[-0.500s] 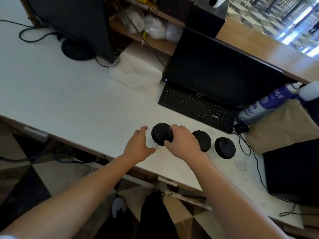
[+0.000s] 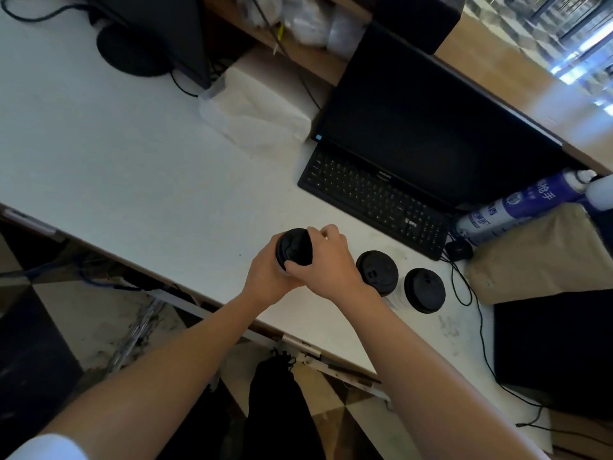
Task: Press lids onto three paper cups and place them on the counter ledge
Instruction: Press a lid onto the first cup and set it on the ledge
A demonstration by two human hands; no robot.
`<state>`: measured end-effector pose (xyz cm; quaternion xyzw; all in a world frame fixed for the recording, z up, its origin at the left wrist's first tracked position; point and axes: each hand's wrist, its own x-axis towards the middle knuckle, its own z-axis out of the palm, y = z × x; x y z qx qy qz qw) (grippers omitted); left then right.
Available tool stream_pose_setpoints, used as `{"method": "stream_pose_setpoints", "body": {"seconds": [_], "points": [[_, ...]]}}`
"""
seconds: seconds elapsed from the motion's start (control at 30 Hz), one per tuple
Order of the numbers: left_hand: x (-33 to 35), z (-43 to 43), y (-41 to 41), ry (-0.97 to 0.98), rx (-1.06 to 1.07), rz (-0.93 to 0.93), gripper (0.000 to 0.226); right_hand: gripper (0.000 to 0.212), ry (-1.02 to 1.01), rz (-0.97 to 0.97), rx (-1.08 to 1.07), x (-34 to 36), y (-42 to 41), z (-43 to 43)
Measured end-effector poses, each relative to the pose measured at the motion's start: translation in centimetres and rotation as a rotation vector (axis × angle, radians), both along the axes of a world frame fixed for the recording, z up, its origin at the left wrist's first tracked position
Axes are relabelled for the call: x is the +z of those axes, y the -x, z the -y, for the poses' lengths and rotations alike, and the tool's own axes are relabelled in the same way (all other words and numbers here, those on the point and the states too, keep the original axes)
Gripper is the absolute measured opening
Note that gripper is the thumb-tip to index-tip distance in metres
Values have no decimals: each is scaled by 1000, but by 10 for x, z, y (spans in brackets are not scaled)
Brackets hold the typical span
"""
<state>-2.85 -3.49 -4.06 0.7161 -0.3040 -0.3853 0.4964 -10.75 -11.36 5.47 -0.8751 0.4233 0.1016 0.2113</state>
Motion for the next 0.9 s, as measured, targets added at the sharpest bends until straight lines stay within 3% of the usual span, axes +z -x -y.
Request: {"method": "stream_pose_setpoints", "body": {"seconds": [0.2,0.47,0.9], "points": [[-5,3,9,-7,89,-60,61,51,27,-33,79,-1,-4,0],[-12,-6,6,19,14,-65,75,51,16,-54,220,-1,0,6],[-13,-8,0,94,14,-23,73,61,16,29,334,-1,5,12]]}}
